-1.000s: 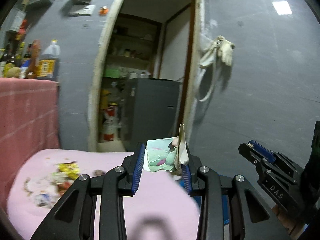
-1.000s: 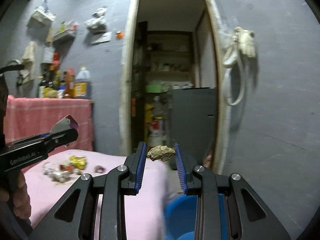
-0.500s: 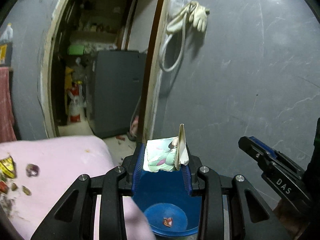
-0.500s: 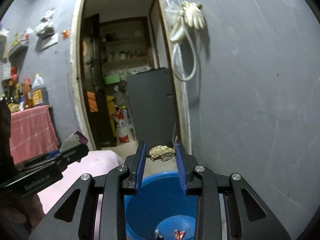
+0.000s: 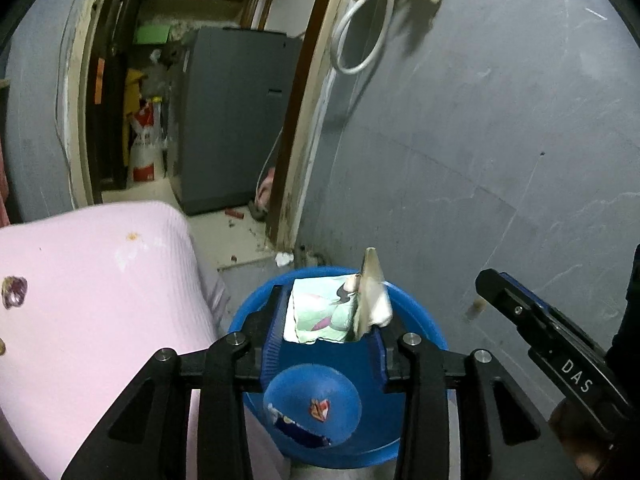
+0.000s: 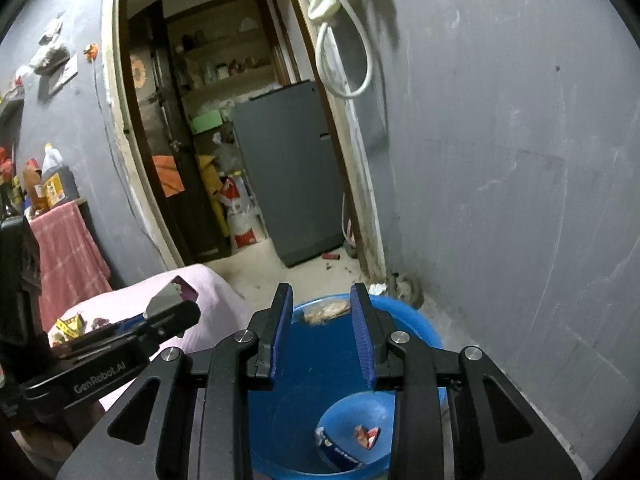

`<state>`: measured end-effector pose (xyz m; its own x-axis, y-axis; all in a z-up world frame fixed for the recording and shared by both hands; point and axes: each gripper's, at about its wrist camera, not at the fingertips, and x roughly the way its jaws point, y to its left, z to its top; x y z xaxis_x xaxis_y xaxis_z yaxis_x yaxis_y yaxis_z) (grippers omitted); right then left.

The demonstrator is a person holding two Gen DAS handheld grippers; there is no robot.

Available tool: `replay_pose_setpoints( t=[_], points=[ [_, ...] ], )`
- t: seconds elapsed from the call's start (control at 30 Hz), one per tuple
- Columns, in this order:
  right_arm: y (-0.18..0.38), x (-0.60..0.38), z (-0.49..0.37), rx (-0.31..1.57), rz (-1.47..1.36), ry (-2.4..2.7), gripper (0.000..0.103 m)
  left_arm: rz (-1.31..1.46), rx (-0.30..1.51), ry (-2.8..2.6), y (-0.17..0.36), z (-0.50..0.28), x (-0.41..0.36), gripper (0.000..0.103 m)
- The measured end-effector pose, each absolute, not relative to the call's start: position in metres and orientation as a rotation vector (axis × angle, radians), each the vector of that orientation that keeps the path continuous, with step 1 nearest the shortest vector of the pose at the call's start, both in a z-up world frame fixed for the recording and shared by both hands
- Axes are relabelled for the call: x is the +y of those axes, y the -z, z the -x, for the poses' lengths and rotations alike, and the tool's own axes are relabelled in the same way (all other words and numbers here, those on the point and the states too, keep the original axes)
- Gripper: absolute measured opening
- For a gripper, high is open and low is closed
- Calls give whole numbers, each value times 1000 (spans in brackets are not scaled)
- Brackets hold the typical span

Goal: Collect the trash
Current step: 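Carry both items to the blue basin and open both tools, then move both open tools back toward the trash on the table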

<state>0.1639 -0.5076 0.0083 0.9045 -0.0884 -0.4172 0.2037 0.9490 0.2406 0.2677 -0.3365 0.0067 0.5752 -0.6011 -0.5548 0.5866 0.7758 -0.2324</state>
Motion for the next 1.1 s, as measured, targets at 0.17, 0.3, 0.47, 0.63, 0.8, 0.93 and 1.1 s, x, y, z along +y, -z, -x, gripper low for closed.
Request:
replay_pose_setpoints(
  t=[0.17, 0.3, 0.47, 0.63, 0.8, 0.93, 1.1],
  points=[
    [-1, -511, -169, 449, -299, 149, 37, 64, 707, 691, 4, -273, -333, 40],
    [-3, -509, -167, 446, -297, 150, 40, 90, 716, 690, 4, -273, -326, 49],
    [-9, -505, -166, 409, -286, 147, 52, 120, 693, 668, -8, -268, -312, 55],
    [-22, -494, -160, 340, -242, 144, 70, 142, 591, 605, -26, -255, -285, 74],
    [-35, -481, -153, 266, -243, 121, 82, 159, 500, 533, -45, -243, -255, 94],
    [-44, -465, -151, 214, -226, 95, 95, 170, 415, 463, -59, -231, -225, 101],
    [-53, -441, -151, 146, -199, 45, 103, 168, 371, 382, -67, -218, -194, 101]
  ],
)
